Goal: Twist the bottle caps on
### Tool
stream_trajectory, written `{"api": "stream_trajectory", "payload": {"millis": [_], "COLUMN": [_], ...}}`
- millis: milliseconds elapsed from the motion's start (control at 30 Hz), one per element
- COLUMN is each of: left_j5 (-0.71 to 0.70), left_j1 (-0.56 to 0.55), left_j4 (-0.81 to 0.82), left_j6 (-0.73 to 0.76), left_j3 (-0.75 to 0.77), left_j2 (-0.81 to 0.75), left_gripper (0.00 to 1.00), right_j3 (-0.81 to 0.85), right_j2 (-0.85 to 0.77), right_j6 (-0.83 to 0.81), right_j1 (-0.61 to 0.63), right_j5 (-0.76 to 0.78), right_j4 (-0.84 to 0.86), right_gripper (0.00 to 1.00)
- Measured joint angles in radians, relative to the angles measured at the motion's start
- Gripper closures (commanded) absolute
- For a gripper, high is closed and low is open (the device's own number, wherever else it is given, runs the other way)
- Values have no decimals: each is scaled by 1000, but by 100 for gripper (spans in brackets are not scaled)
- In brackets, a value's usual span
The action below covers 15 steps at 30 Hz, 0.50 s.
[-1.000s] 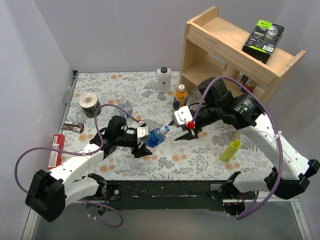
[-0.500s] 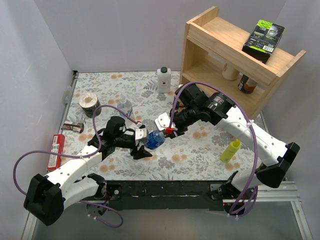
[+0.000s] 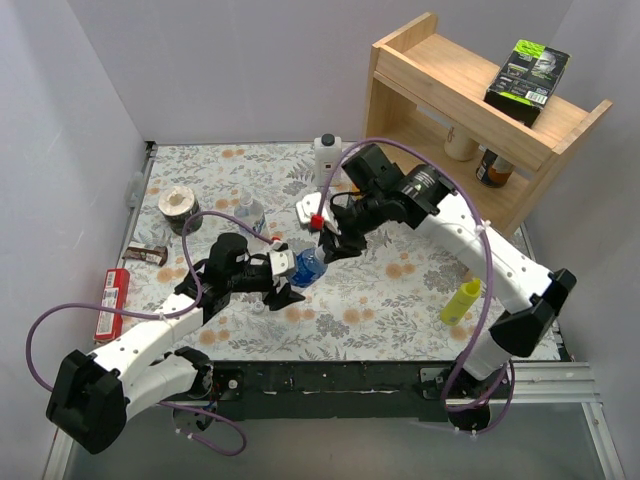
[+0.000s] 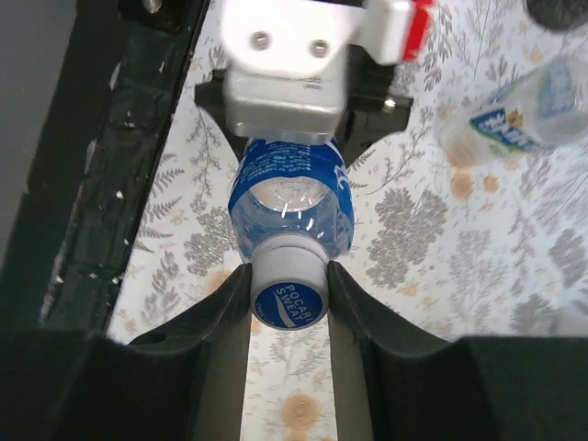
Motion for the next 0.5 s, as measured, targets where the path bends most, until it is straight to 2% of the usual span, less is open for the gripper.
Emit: {"api": "stream_trajectory", "payload": {"millis": [67,133,233,267,367,433,500], "left_j5": [-88,-182,-293,-315,-331,-321,-283], "left_j1": [-1,-2,-7,-8,-8,-6,-5], "left_j4": [46,76,105,110,118,129,121], "left_j6": [-26,-47,-65,-70,-71,-59,-41], "left_j3": [-10,-13,-13,-13,-13,-13,-13], "left_j2": [-3,7,40,52,62,55,45], "left_gripper": [100,100,100,100,100,100,100], "right_j3": [43,41,0,5,79,154,153], "right_j2": [55,100,157,181,233,230,166], "right_j6": [121,269,463,493,462,346,226], "right_j1": [-45,-115,-214,-232,-240,-229,-219], "right_j5": [-33,-97,-199,-221,-240,-242,-232], "right_j4": [6,55,124,125,73,26,23], "right_gripper": [93,89,68,55,43,41,38]}}
